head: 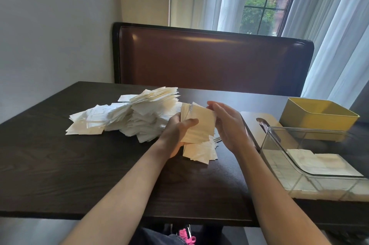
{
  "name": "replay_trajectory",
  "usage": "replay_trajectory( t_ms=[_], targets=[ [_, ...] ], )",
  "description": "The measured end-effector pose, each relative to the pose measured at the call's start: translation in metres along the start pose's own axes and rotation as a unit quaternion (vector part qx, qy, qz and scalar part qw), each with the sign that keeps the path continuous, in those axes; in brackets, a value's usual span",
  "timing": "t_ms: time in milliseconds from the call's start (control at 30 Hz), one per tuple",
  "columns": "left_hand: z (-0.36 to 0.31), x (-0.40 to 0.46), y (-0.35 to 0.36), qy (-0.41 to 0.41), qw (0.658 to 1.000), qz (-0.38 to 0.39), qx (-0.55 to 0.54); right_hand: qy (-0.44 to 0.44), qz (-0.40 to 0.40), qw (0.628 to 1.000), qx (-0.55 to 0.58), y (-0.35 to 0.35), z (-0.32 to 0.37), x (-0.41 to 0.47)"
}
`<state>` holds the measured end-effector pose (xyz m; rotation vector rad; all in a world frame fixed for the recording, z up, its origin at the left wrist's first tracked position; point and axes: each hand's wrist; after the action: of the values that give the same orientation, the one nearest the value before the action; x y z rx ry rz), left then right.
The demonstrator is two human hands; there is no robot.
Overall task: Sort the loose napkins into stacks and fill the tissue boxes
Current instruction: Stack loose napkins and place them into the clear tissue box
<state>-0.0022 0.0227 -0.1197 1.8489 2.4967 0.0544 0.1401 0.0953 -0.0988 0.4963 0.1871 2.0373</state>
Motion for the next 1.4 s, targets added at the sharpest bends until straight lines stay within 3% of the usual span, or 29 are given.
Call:
replay_trajectory(
  t_ms=[233,400,600,733,800,867,967,1033,1233,1400],
  targets=[
    [-0.003,-0.003,0.000,0.011,1.000,0.009,0.006,0.008,-0.011,0.999,-0.045,0.000,0.003,-0.002],
    [0.000,-0.003,0.001,0.025,0.999,0.037,0.015,-0.003,-0.059,0.993,0.106,-0.001,0.007,-0.002],
    [0.000,-0.003,0.003,0.039,0.997,0.053,0.029,-0.030,-0.078,0.996,0.013,-0.001,0.000,0.000],
    [0.000,-0.001,0.002,0.042,0.999,0.019,0.012,-0.060,-0.128,0.990,0.005,-0.002,0.000,0.001],
    [-0.003,0.000,-0.002,0.030,0.998,-0.027,-0.042,-0.062,-0.155,0.985,-0.044,-0.007,0.000,0.002],
    [-0.006,0.002,-0.008,0.025,0.992,-0.070,-0.100,-0.017,-0.141,0.974,-0.174,-0.013,-0.005,0.004],
    [-0.007,0.004,-0.012,0.016,0.984,-0.107,-0.140,0.076,-0.049,0.931,-0.353,-0.016,-0.017,0.005],
    [-0.007,0.003,-0.011,0.008,0.983,-0.117,-0.144,0.107,0.006,0.909,-0.403,-0.014,-0.020,0.005],
    [-0.011,-0.001,-0.011,0.028,0.983,-0.112,-0.140,0.091,-0.004,0.916,-0.390,-0.013,-0.014,0.002],
    [-0.009,0.001,-0.012,0.048,0.978,-0.132,-0.155,0.012,-0.080,0.978,-0.191,-0.013,-0.002,0.002]
  ],
)
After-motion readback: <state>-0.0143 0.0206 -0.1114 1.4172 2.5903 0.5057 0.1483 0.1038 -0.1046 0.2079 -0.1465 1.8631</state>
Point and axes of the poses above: each hand's wrist, its own x-axis towards the middle knuckle, its own y-axis out of the palm, z = x × y, and after that the axes turned 9 degrees about x, right-handed
